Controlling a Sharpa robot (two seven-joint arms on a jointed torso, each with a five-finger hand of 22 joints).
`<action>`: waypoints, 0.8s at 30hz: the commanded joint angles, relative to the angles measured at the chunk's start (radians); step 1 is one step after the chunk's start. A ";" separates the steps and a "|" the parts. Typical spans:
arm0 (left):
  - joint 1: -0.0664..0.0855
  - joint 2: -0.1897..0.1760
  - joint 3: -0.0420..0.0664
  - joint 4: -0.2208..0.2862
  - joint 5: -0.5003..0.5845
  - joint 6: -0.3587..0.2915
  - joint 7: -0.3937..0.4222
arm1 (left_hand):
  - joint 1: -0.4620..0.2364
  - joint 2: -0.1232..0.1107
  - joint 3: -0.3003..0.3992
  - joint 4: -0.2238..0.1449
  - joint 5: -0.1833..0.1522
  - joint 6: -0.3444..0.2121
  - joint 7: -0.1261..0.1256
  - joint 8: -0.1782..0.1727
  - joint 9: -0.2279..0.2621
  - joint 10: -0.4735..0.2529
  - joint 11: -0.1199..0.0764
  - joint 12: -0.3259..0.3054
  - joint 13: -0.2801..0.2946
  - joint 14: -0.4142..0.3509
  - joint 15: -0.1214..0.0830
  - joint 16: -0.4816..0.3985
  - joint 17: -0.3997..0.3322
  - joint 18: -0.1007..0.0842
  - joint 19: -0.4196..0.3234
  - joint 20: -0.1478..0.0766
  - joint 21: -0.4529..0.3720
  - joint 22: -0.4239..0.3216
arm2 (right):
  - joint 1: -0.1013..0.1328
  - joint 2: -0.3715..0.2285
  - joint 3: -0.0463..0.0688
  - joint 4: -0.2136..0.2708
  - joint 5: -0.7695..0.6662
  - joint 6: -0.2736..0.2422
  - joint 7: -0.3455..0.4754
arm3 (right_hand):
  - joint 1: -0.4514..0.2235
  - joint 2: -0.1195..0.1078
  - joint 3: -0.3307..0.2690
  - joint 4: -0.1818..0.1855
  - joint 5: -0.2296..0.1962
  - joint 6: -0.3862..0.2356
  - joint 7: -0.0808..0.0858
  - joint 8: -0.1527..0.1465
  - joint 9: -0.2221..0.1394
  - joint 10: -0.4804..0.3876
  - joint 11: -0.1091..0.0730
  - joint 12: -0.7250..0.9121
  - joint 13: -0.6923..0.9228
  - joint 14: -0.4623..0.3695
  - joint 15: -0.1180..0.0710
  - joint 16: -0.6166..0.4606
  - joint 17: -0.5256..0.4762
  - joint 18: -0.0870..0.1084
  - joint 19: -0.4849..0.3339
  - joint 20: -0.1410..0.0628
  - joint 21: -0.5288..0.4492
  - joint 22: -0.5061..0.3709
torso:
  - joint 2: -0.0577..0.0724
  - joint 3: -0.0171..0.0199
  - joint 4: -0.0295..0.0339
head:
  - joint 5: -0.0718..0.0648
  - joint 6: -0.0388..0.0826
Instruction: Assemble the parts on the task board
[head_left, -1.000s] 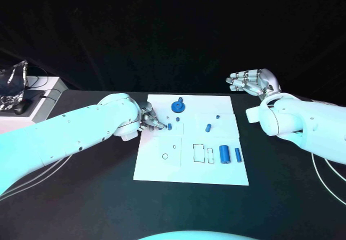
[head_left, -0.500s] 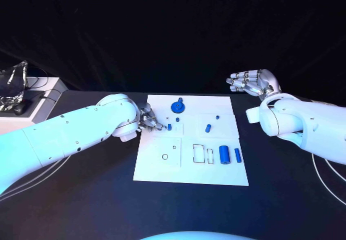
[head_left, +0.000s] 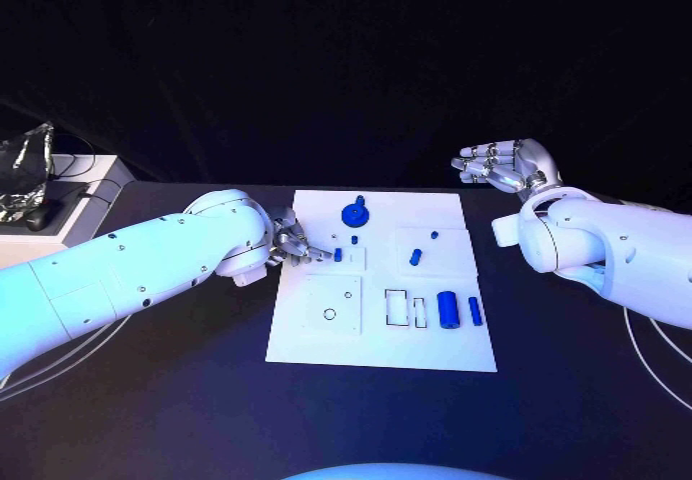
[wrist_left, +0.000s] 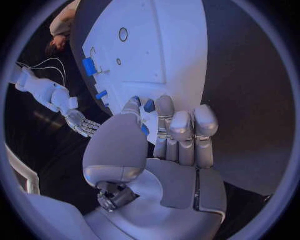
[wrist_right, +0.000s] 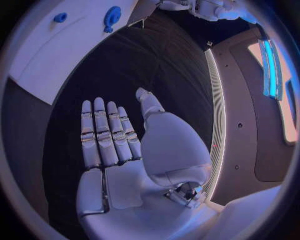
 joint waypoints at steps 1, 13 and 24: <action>-0.005 -0.003 -0.001 0.012 0.034 0.012 -0.005 | -0.003 -0.015 0.004 0.001 -0.006 -0.006 0.005 -0.008 -0.008 -0.008 0.003 0.006 0.001 -0.005 0.006 -0.005 -0.005 0.006 -0.002 0.008 -0.005 0.021 | -0.001 -0.001 0.000 0.001 -0.009 0.013 0.011 | -0.012 -0.004 -0.011 0.002 0.004 -0.009 0.001 -0.003 0.001 -0.007 -0.002 -0.001 -0.002 -0.008 0.001 -0.004 -0.002 -0.016 -0.012 -0.001 -0.004 -0.002 | -0.001 0.0004 -0.0007 | 0.002 0.001; -0.029 -0.075 0.037 0.067 0.163 0.031 0.122 | 0.128 0.029 0.072 -0.036 -0.003 -0.174 0.079 -0.018 -0.075 -0.189 0.071 -0.007 -0.022 -0.186 0.067 -0.138 -0.194 0.047 -0.214 0.063 -0.312 -0.130 | -0.003 -0.004 0.000 -0.001 -0.005 0.014 0.011 | -0.008 -0.002 -0.016 0.002 0.004 -0.009 0.000 -0.003 0.001 -0.006 -0.003 -0.001 -0.002 -0.009 0.002 -0.004 -0.002 -0.023 -0.026 -0.001 -0.004 -0.001 | 0.001 0.0012 -0.0003 | 0.001 0.006; -0.038 -0.114 0.083 0.073 0.207 -0.099 0.426 | 0.330 0.015 0.393 -0.267 -0.017 -0.212 0.149 -0.128 -0.421 -0.322 0.160 -0.331 -0.364 -0.393 0.151 -0.428 -0.549 0.037 -0.339 0.140 -0.598 -0.310 | -0.003 -0.006 0.000 -0.010 -0.002 0.015 0.015 | -0.001 0.004 -0.010 -0.003 0.004 -0.008 0.000 -0.003 0.001 -0.006 -0.003 -0.002 -0.002 -0.008 0.001 -0.003 -0.002 -0.019 -0.016 -0.003 0.000 -0.001 | 0.000 0.0013 -0.0006 | -0.002 0.014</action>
